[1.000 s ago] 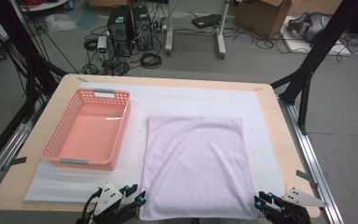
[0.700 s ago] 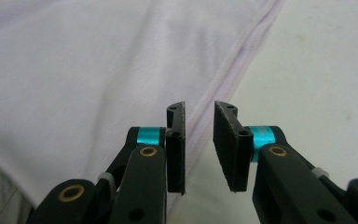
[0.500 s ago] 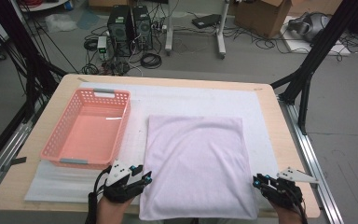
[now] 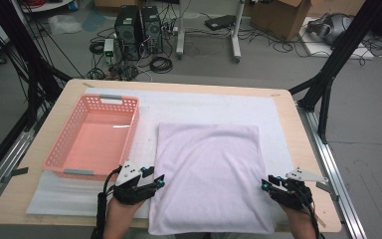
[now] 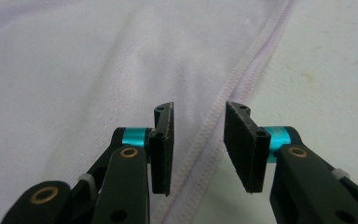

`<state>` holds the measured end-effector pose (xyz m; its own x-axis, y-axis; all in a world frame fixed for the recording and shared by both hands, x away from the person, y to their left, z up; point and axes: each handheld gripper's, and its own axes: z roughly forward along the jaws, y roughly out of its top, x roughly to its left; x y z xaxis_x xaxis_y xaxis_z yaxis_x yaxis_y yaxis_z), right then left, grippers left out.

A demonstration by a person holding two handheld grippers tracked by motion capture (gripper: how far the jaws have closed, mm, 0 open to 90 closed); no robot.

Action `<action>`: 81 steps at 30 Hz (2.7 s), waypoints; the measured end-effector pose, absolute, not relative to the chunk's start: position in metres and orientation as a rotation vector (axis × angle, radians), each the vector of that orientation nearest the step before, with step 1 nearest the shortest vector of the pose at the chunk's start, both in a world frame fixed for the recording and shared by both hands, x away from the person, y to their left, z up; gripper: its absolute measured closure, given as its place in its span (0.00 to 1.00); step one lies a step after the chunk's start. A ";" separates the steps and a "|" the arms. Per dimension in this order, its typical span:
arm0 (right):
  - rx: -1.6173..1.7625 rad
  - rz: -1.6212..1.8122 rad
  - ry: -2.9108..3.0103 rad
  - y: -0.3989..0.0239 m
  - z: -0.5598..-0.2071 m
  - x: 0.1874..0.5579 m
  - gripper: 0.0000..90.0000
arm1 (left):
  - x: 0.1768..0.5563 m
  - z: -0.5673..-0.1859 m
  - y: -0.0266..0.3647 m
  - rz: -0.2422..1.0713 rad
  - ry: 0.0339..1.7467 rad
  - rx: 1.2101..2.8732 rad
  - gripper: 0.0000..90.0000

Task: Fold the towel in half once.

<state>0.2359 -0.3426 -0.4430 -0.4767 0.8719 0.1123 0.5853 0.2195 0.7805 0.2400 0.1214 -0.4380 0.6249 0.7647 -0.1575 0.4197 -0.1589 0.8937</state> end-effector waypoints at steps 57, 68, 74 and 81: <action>1.495 1.162 1.984 -0.370 -0.438 0.305 0.54 | 0.299 -0.447 0.117 0.436 1.150 1.802 0.64; 1.248 1.211 2.149 -0.366 -0.421 0.274 0.26 | 0.291 -0.427 0.127 0.325 0.966 1.688 0.20; 1.204 1.252 2.097 -0.363 -0.419 0.265 0.18 | 0.285 -0.418 0.130 0.345 0.866 1.635 0.20; 1.167 1.283 2.081 -0.360 -0.416 0.264 0.18 | 0.283 -0.413 0.128 0.370 0.828 1.674 0.20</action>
<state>0.2645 -0.3601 -0.4157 -0.5539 0.8299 0.0668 0.4327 0.2184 0.8747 0.2830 0.1283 -0.4128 0.6992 0.6908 -0.1839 0.3236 -0.0765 0.9431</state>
